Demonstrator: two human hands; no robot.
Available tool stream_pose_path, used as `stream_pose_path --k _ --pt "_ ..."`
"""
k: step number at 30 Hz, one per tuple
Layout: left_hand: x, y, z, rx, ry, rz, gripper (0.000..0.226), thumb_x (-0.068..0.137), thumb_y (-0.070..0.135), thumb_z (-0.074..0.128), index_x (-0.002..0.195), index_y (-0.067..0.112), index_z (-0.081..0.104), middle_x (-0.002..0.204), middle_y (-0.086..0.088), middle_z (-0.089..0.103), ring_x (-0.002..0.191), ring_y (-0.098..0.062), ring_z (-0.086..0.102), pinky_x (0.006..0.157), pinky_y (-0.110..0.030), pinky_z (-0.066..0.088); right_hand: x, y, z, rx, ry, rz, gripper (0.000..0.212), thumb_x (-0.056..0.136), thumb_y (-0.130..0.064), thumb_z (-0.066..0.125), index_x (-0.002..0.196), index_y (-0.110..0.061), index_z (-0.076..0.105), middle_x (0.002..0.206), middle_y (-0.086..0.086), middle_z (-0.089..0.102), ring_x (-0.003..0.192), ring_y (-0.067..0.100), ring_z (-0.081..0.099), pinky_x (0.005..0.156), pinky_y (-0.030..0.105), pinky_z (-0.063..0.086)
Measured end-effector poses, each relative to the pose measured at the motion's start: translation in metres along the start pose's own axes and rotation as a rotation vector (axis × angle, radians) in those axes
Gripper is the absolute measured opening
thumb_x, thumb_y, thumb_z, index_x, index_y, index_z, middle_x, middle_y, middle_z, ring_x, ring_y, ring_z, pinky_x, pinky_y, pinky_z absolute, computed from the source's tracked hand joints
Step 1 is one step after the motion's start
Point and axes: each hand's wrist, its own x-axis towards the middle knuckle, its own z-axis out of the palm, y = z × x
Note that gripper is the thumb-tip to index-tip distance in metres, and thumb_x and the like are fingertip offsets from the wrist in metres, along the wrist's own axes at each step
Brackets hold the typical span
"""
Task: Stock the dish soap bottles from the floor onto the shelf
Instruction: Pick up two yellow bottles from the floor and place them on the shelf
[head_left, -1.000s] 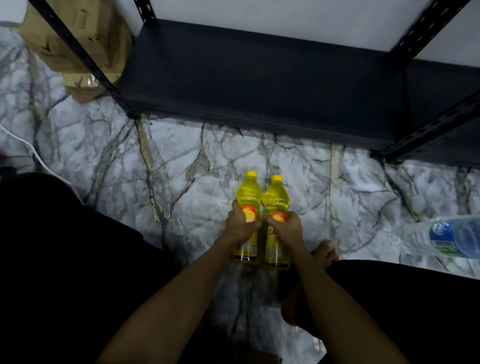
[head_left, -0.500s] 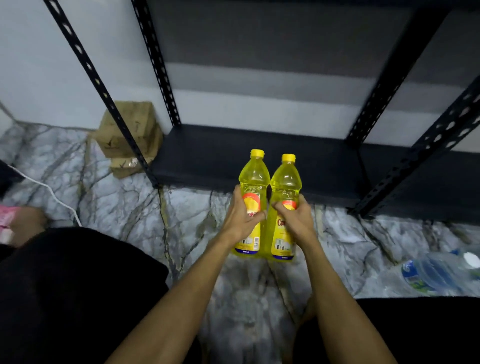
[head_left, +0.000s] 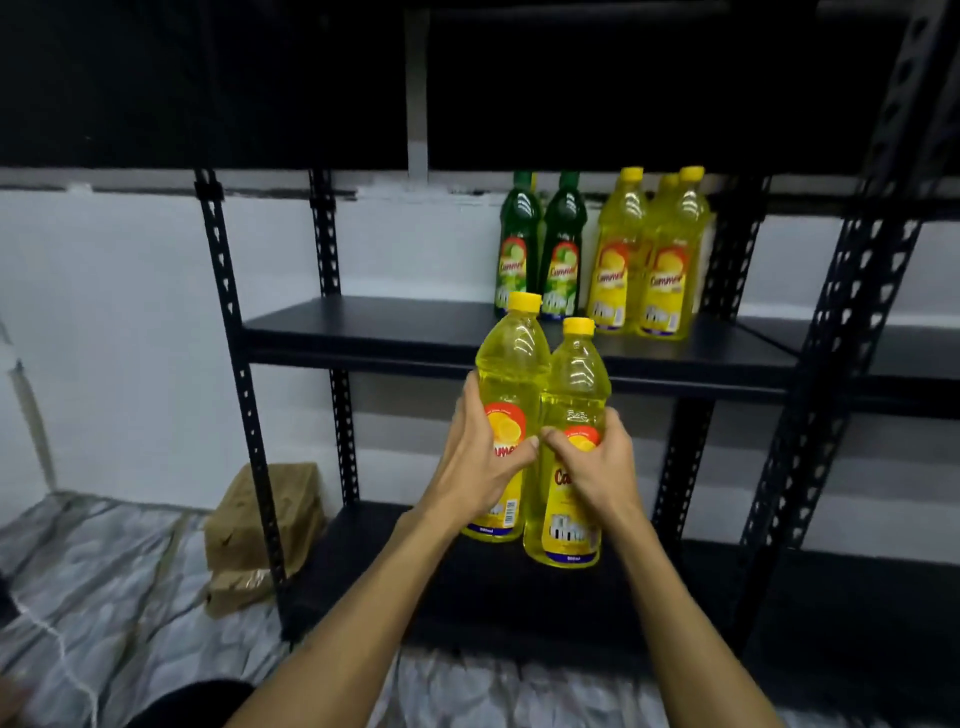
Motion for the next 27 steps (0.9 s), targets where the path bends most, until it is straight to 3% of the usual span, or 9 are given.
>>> stream_pose_path --k 3,5,7,10,13,17,20,24,27 --pt "0.044 0.028 -0.011 -0.023 0.030 0.082 0.098 0.082 0.051 0.073 0.154 0.028 0.010 0.150 0.000 0.037 0.133 -0.018 0.045 0.108 -0.045 0.045 0.036 -0.034 -0.008 -0.018 0.039 -0.075 0.049 0.079 -0.036 0.081 0.117 -0.022 0.055 0.109 -0.005 0.066 0.096 0.013 0.066 0.079 0.029 0.056" --pt "0.078 0.042 -0.018 -0.008 0.058 0.127 0.098 0.084 0.047 0.074 0.154 0.025 0.010 0.151 0.000 0.038 0.133 -0.019 0.045 0.109 -0.039 0.043 0.063 -0.056 -0.010 -0.023 0.062 -0.137 0.064 0.076 -0.046 0.081 0.127 -0.021 0.052 0.120 -0.002 0.064 0.107 0.018 0.064 0.091 0.042 0.056" --pt "0.113 0.052 -0.024 0.000 0.075 0.137 0.100 0.083 0.048 0.074 0.155 0.024 0.008 0.153 -0.002 0.037 0.135 -0.021 0.044 0.109 -0.037 0.041 0.086 -0.078 -0.013 -0.046 0.083 -0.195 0.075 0.077 -0.048 0.079 0.138 -0.019 0.045 0.128 -0.004 0.059 0.114 0.016 0.059 0.095 0.036 0.052" --pt "0.159 0.063 -0.028 -0.036 0.080 0.145 0.106 0.076 0.061 0.072 0.154 0.029 0.008 0.154 -0.004 0.037 0.136 -0.025 0.044 0.109 -0.048 0.043 0.121 -0.099 -0.017 -0.069 0.100 -0.269 0.082 0.085 -0.039 0.076 0.150 -0.015 0.032 0.129 -0.016 0.042 0.116 0.000 0.045 0.093 0.018 0.038" --pt "0.193 0.062 -0.028 -0.044 0.098 0.156 0.100 0.080 0.053 0.074 0.153 0.028 0.010 0.149 -0.004 0.042 0.131 -0.024 0.049 0.106 -0.048 0.047 0.157 -0.110 -0.014 -0.078 0.105 -0.278 0.091 0.086 -0.038 0.075 0.155 -0.012 0.021 0.146 -0.004 0.039 0.131 0.010 0.036 0.097 0.021 0.027" --pt "0.225 0.038 -0.018 -0.032 0.097 0.140 0.093 0.082 0.046 0.075 0.150 0.030 0.014 0.144 -0.002 0.045 0.125 -0.022 0.052 0.102 -0.049 0.049 0.194 -0.099 0.001 -0.063 0.126 -0.258 0.092 0.086 -0.041 0.074 0.155 -0.013 0.020 0.157 0.006 0.032 0.138 0.018 0.035 0.103 0.029 0.031" --pt "0.243 0.017 -0.005 -0.035 0.084 0.137 0.091 0.079 0.053 0.072 0.148 0.036 0.016 0.142 0.000 0.045 0.125 -0.022 0.052 0.102 -0.049 0.049 0.219 -0.083 0.010 -0.070 0.145 -0.239 0.098 0.085 -0.047 0.073 0.156 -0.016 0.014 0.162 0.009 0.025 0.146 0.026 0.028 0.112 0.040 0.031" --pt "0.276 -0.009 0.007 -0.020 0.047 0.115 0.097 0.074 0.066 0.066 0.149 0.041 0.010 0.147 -0.001 0.042 0.129 -0.022 0.050 0.104 -0.049 0.047 0.258 -0.062 0.013 -0.125 0.149 -0.260 0.092 0.086 -0.045 0.073 0.150 -0.014 0.015 0.158 0.014 0.029 0.142 0.030 0.034 0.101 0.033 0.031" --pt "0.302 -0.028 0.014 0.021 0.025 0.093 0.103 0.074 0.070 0.064 0.151 0.039 0.004 0.153 -0.003 0.035 0.135 -0.024 0.044 0.107 -0.051 0.044 0.283 -0.049 0.018 -0.169 0.090 -0.287 0.088 0.088 -0.048 0.069 0.147 -0.015 0.013 0.161 0.014 0.022 0.145 0.030 0.030 0.105 0.035 0.031"
